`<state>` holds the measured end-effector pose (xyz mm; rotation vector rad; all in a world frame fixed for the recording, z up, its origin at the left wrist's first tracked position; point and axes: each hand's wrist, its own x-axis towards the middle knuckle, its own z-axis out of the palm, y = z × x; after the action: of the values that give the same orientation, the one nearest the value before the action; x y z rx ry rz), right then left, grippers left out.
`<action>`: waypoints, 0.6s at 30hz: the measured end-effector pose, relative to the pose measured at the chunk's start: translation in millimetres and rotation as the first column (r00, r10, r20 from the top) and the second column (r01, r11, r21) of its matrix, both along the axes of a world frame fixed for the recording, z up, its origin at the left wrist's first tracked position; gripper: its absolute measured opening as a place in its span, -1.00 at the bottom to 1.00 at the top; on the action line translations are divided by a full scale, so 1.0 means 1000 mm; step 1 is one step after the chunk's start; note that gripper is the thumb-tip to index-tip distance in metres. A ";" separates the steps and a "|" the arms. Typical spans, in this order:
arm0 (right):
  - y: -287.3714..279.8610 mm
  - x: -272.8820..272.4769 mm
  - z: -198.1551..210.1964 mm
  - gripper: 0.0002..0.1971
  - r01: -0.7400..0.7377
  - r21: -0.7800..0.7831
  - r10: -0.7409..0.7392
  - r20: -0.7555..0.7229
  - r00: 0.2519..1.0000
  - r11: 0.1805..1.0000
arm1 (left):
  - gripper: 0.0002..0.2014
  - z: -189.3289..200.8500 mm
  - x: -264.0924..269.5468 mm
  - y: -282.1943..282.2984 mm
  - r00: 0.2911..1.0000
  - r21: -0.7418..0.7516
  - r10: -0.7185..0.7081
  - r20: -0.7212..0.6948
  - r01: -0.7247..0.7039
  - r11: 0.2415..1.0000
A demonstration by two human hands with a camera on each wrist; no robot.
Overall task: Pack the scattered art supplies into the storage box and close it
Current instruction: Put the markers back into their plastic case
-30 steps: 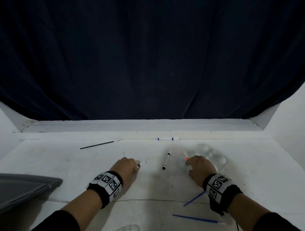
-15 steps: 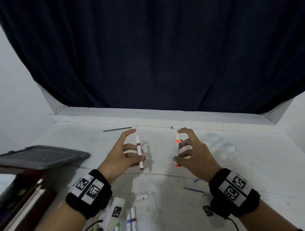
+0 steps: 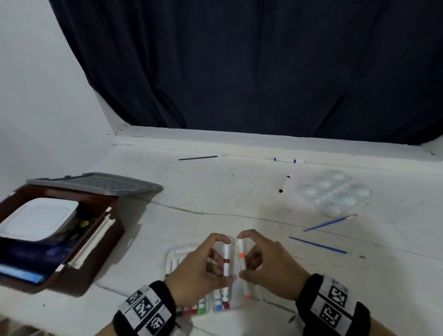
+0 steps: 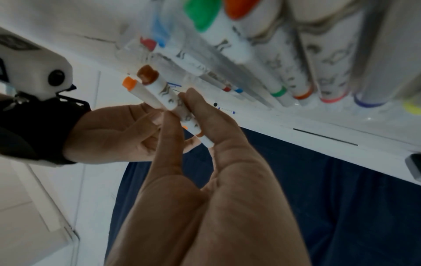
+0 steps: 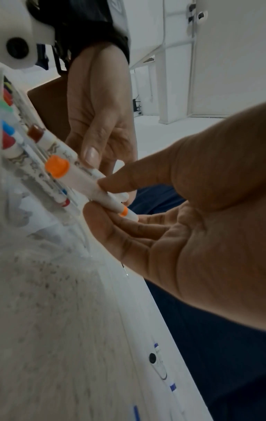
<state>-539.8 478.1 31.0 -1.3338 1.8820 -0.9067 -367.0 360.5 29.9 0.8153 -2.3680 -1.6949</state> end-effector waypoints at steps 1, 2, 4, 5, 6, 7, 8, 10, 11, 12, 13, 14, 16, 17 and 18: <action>0.000 0.002 -0.002 -0.43 -0.008 0.013 0.008 -0.006 1.000 1.000 | -0.41 -0.003 -0.001 0.001 1.000 -0.028 0.016 -0.001 -0.016 0.999; -0.001 0.003 -0.004 -0.43 -0.016 0.030 0.016 -0.011 1.000 0.999 | -0.43 -0.006 -0.001 0.002 0.999 -0.063 0.035 -0.003 -0.036 0.997; -0.003 0.004 -0.008 -0.41 -0.033 0.074 0.034 -0.014 0.999 0.997 | -0.48 -0.011 -0.004 0.004 0.998 -0.141 0.063 -0.002 -0.063 0.988; -0.004 0.003 -0.011 -0.40 -0.041 0.098 0.042 -0.010 0.999 0.994 | -0.50 -0.014 -0.005 0.005 0.998 -0.187 0.063 -0.001 -0.062 0.980; -0.005 0.003 -0.014 -0.39 -0.048 0.116 0.050 -0.007 0.999 0.992 | -0.51 -0.016 -0.006 0.006 0.999 -0.244 0.053 0.001 -0.051 0.968; -0.006 0.002 -0.016 -0.37 -0.055 0.128 0.056 -0.004 0.998 0.990 | -0.52 -0.019 -0.007 0.008 0.999 -0.312 0.038 0.019 -0.030 0.950; -0.007 0.002 -0.018 -0.36 -0.060 0.136 0.060 0.002 0.998 0.989 | -0.50 -0.020 -0.007 0.008 0.998 -0.383 0.023 0.055 0.000 0.924; -0.010 0.001 -0.018 -0.35 -0.062 0.144 0.061 0.007 0.998 0.988 | -0.41 -0.023 -0.007 0.006 0.989 -0.494 0.001 0.150 0.074 0.867; -0.011 0.001 -0.018 -0.34 -0.062 0.147 0.063 -0.004 0.998 0.987 | -0.37 -0.024 -0.007 0.004 0.980 -0.524 -0.012 0.199 0.116 0.844; -0.012 0.001 -0.017 -0.33 -0.063 0.152 0.067 -0.024 0.997 0.986 | -0.31 -0.025 -0.008 0.002 0.968 -0.539 -0.025 0.248 0.159 0.827; -0.014 0.001 -0.016 -0.32 -0.065 0.157 0.073 -0.045 0.996 0.985 | -0.26 -0.026 -0.008 0.001 0.954 -0.549 -0.033 0.300 0.201 0.811; -0.015 0.001 -0.015 -0.31 -0.069 0.159 0.080 -0.063 0.995 0.985 | -0.22 -0.025 -0.009 -0.001 0.935 -0.566 -0.035 0.353 0.243 0.788; -0.019 0.000 -0.013 -0.29 -0.084 0.180 0.103 -0.098 0.990 0.980 | -0.21 -0.022 -0.012 -0.003 0.900 -0.633 -0.010 0.437 0.315 0.708; -0.020 0.000 -0.013 -0.29 -0.098 0.200 0.123 -0.116 0.986 0.975 | -0.24 -0.020 -0.013 -0.003 0.887 -0.655 0.006 0.461 0.336 0.677; -0.022 0.000 -0.013 -0.31 -0.115 0.220 0.147 -0.134 0.980 0.969 | -0.25 -0.019 -0.015 -0.005 0.878 -0.659 0.014 0.479 0.348 0.667</action>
<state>-540.2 455.7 17.6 -1.4081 1.9150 -0.5362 -382.2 355.9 11.0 0.8851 -3.1370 -0.4233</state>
